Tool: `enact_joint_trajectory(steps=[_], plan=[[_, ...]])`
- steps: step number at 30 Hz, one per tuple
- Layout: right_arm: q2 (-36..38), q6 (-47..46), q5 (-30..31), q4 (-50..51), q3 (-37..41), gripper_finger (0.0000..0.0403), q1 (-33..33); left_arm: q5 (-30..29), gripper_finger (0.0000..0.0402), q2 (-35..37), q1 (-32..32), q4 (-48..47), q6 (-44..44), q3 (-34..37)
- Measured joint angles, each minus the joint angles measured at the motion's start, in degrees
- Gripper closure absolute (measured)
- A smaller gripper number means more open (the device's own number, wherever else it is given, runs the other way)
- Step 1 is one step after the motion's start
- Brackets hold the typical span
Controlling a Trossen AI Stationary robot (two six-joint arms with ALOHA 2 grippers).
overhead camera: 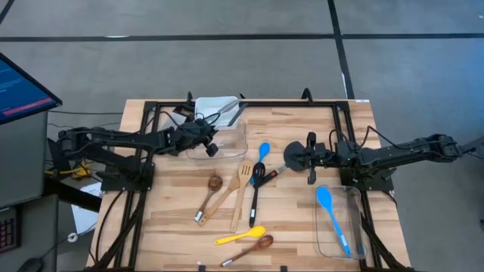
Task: Pick & Place Kitchen Items
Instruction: Put the left solid turner spatula into the top transparent bin
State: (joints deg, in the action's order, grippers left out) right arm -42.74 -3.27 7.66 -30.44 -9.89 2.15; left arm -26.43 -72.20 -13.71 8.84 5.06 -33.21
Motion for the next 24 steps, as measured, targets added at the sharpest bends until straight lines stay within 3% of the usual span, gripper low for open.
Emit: enact_joint_trajectory(steps=[14, 24], plan=[[0.0, 2.2, 0.4, 0.0, 0.0, 0.0403, -0.8, 2.4, 0.0354, -9.9, 0.0, 5.5, 4.1, 2.8], [0.0, 2.2, 0.4, 0.0, 0.0, 0.0403, -1.2, 2.4, 0.0335, -10.5, 0.0, 5.4, 4.4, 2.8]])
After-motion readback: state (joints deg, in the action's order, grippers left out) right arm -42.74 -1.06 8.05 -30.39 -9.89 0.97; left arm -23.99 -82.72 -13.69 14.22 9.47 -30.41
